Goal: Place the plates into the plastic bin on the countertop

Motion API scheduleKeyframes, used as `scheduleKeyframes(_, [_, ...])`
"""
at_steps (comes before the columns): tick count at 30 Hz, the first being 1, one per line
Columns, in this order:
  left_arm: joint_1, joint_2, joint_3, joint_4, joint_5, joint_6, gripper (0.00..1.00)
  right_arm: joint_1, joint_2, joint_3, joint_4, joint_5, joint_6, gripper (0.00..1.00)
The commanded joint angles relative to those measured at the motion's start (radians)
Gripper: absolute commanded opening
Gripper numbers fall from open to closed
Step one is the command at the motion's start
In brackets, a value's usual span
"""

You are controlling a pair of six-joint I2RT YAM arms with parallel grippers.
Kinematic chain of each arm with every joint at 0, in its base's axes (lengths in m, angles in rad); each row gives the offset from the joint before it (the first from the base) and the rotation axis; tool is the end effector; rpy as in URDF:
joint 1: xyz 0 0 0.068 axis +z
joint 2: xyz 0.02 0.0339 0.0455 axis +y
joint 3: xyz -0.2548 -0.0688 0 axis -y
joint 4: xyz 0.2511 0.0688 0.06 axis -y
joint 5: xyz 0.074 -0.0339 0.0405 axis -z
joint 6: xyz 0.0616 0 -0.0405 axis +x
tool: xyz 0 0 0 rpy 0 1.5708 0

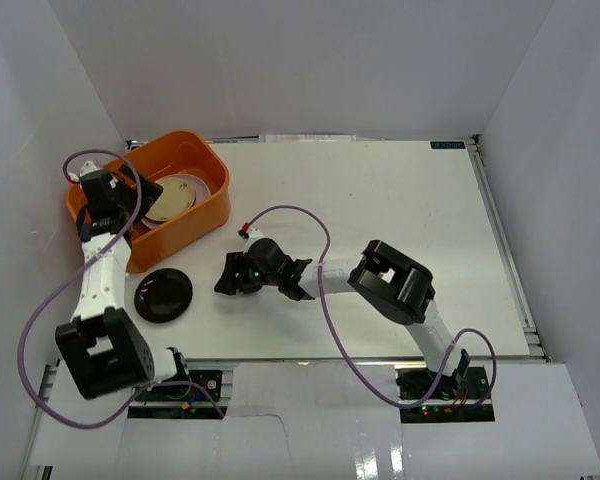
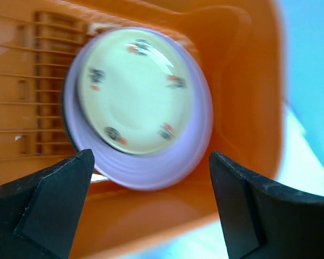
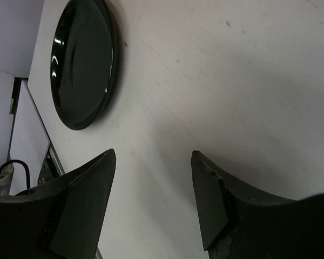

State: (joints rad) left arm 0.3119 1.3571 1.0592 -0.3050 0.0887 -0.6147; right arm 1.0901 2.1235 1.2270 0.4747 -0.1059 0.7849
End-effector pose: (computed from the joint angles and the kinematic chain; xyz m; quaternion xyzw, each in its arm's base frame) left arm 0.3206 0.0976 0.2694 -0.3767 0.8003 -0.1089 0.4536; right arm 0.2166 0.4293 0.1163 -0.1559 0.8242 0.4637 0.2853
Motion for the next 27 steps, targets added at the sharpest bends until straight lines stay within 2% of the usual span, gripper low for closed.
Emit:
scheduleKeyframes(1, [-0.072,-0.199,-0.051,0.073,0.101,-0.010,0.98,0.033,0.084,0.106,-0.011,0.081,0.066,0.65])
scheduleKeyframes(7, [-0.256,-0.486,-0.251,0.101,0.218,-0.010,0.98,0.060,0.225,0.275,-0.060,0.098,0.140,0.61])
scheduleKeyframes(13, [-0.272,-0.647,-0.355,0.061,0.322,0.006,0.98,0.080,0.343,0.451,-0.123,0.072,0.172,0.50])
scheduleKeyframes(16, [-0.275,-0.659,-0.355,0.041,0.342,0.021,0.98,0.083,0.371,0.479,-0.154,0.048,0.165,0.43])
scheduleKeyframes(18, [-0.275,-0.661,-0.355,0.037,0.344,0.026,0.98,0.080,0.386,0.509,-0.156,0.020,0.159,0.42])
scheduleKeyframes(19, [-0.275,-0.661,-0.352,0.035,0.345,0.027,0.98,0.080,0.401,0.525,-0.172,0.018,0.159,0.36])
scheduleKeyframes(22, [-0.275,-0.658,-0.340,0.024,0.355,0.030,0.98,0.077,0.383,0.497,-0.144,0.009,0.169,0.16])
scheduleKeyframes(23, [-0.277,-0.653,-0.317,0.014,0.353,0.039,0.98,0.077,0.365,0.433,-0.122,0.021,0.172,0.13])
scheduleKeyframes(26, [-0.277,-0.641,-0.260,-0.026,0.364,0.058,0.98,0.074,0.244,0.300,-0.013,0.064,0.162,0.08])
scheduleKeyframes(27, [-0.277,-0.636,-0.249,-0.032,0.391,0.058,0.98,0.067,0.163,0.199,0.042,0.071,0.149,0.08])
